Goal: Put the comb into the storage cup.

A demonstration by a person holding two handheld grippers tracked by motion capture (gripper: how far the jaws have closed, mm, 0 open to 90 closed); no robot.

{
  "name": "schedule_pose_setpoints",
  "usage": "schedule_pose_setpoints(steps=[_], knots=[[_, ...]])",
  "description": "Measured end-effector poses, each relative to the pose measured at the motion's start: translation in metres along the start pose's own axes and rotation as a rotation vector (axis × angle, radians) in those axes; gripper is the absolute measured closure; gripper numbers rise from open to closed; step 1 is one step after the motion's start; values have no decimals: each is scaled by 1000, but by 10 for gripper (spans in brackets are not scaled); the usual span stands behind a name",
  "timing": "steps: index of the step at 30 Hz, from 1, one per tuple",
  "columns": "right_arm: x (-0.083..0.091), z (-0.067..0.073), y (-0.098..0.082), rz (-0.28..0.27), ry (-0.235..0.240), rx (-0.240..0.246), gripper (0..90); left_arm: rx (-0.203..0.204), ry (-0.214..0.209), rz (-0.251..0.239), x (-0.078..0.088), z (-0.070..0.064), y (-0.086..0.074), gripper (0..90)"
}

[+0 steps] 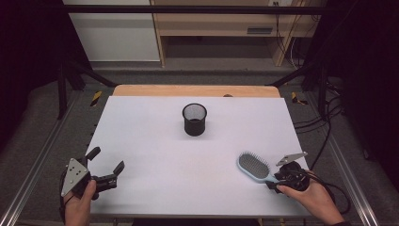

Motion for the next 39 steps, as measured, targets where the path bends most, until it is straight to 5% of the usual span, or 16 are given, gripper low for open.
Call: schedule_pose_setpoints(steps=[18, 28, 36, 39], knots=[[-6, 6, 4, 30, -36, 96, 666, 1, 1, 0, 0, 0, 0, 20], [-6, 9, 5, 41, -56, 135, 696, 4, 2, -1, 0, 0, 0, 20], [0, 13, 20, -62, -81, 147, 696, 0, -2, 6, 0, -1, 0, 20], [3, 16, 33, -139, -91, 166, 697, 12, -7, 1, 2, -1, 3, 21]])
Point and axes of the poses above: each handheld gripper's, and its own axes: x roughly backward along the jaws, y roughly out of its top, z roughly to its left, the point moved 7 cm from there along -x, roughly forward along the jaws, and after that the axes turned 15 degrees about y, right-handed, at the moved point
